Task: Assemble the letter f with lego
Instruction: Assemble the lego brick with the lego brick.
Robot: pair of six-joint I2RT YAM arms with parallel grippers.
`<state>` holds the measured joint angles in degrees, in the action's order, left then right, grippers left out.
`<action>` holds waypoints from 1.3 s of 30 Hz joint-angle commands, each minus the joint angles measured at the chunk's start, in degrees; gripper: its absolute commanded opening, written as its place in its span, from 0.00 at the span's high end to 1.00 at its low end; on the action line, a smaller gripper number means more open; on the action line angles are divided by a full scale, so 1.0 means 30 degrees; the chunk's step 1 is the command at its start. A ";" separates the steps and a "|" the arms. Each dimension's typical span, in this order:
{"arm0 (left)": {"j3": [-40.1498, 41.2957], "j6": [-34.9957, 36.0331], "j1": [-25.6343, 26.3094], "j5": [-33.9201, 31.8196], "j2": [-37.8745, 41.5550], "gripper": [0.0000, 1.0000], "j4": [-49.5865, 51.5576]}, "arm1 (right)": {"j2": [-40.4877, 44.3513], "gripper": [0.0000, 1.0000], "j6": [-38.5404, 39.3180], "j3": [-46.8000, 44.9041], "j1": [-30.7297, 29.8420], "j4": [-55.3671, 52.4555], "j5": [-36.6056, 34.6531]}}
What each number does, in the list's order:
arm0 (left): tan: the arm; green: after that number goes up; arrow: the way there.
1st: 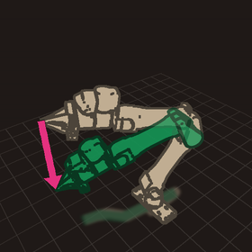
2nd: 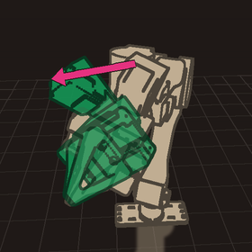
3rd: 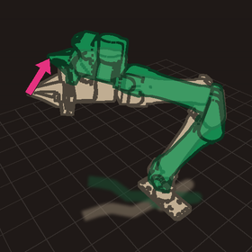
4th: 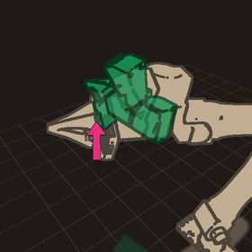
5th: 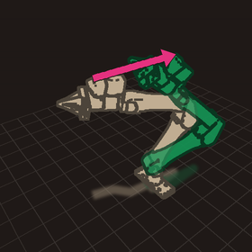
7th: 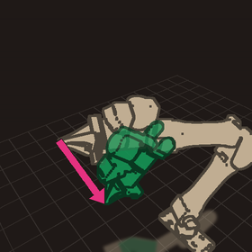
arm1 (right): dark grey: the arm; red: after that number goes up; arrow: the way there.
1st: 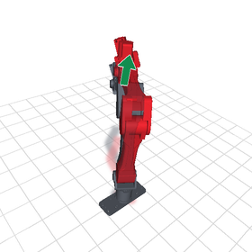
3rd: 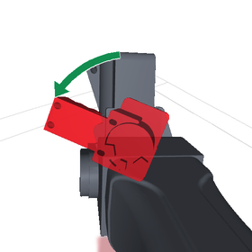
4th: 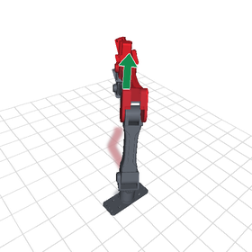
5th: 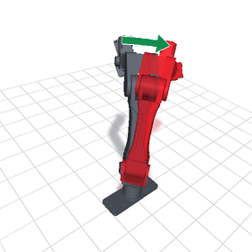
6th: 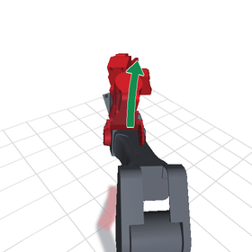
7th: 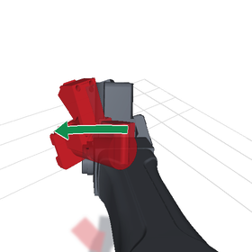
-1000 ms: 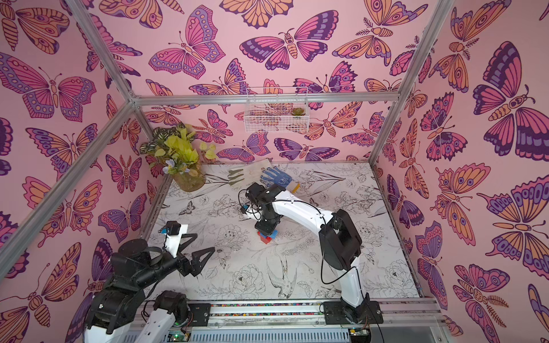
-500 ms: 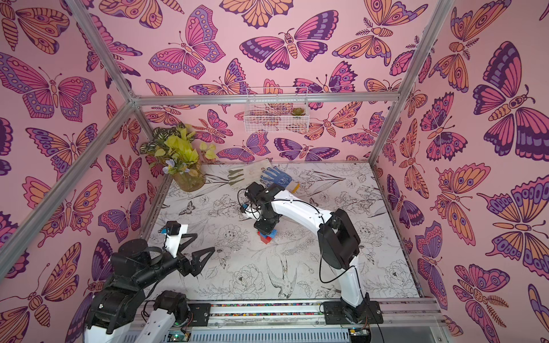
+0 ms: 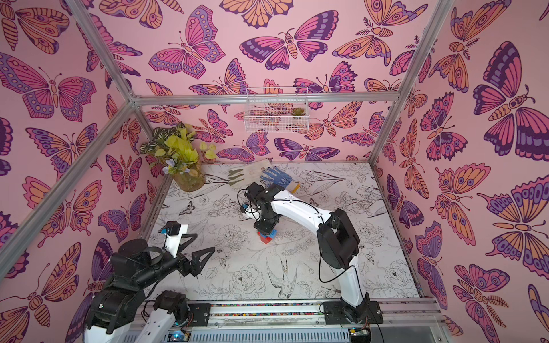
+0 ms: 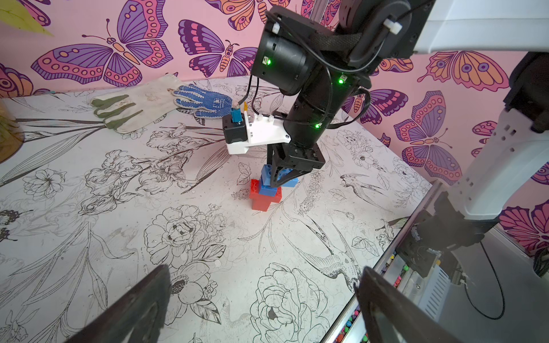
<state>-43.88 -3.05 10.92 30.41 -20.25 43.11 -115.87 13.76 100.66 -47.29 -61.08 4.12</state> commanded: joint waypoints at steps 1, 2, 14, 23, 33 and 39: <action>0.0329 -0.0017 0.0103 0.0116 0.0217 0.01 -0.0281 | -0.0252 0.80 -0.0191 0.0401 -0.0102 -0.0536 0.0209; 0.0328 -0.0037 0.0086 0.0120 0.0238 0.01 -0.0287 | -0.0302 0.80 -0.0207 0.0401 -0.0087 -0.0536 0.0270; 0.0327 -0.0020 0.0111 0.0116 0.0304 0.01 -0.0289 | -0.0332 0.80 -0.0426 0.0371 -0.0118 -0.0764 0.0267; 0.0329 -0.0028 0.0111 0.0131 0.0392 0.01 -0.0279 | -0.0454 0.80 -0.0554 0.0430 -0.0118 -0.0771 0.0296; 0.0322 -0.0024 0.0141 0.0145 0.0422 0.01 -0.0279 | -0.0661 0.81 -0.0661 0.0548 -0.0117 -0.0793 0.0331; 0.0336 -0.0037 0.0170 0.0145 0.0393 0.01 -0.0279 | -0.0831 0.81 -0.0753 0.0583 -0.0117 -0.0793 0.0340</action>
<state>-43.88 -3.07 10.96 30.44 -19.81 43.11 -116.53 12.03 101.12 -47.31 -61.93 4.56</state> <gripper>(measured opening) 0.989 0.359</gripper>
